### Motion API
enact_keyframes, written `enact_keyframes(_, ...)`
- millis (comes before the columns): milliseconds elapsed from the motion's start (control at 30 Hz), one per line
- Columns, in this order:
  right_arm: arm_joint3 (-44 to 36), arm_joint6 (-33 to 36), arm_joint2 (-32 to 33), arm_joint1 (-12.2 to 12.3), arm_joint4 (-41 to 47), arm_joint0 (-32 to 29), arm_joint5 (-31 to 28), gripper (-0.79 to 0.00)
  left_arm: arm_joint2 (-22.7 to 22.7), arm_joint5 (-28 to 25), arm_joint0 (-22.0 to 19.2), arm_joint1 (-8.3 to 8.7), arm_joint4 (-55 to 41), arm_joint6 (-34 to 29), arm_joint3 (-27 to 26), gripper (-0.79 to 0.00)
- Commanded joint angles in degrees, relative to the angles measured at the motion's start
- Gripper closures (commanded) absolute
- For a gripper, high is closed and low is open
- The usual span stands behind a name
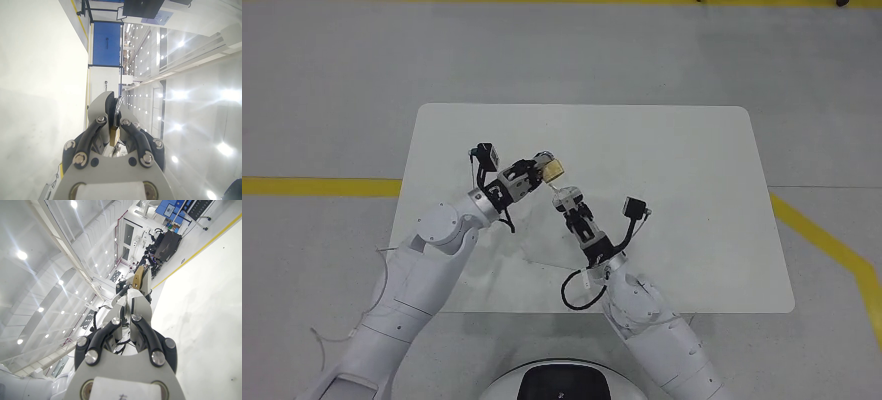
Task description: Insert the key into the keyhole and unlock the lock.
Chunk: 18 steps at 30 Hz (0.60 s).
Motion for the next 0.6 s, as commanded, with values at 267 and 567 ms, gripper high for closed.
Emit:
enact_keyframes(267, 0.11, -2.36, 0.31, -0.51, -1.24, -0.83, -0.63, 0.0, -1.08, -0.59, 0.78, -0.08, 0.8, 1.2, -0.64, 0.0)
enact_keyframes(567, 0.55, -2.6, 0.81, -0.98, -0.97, -0.62, 0.28, 0.0, -0.87, -1.41, 1.5, -0.17, 3.76, 1.72, -1.77, 0.0)
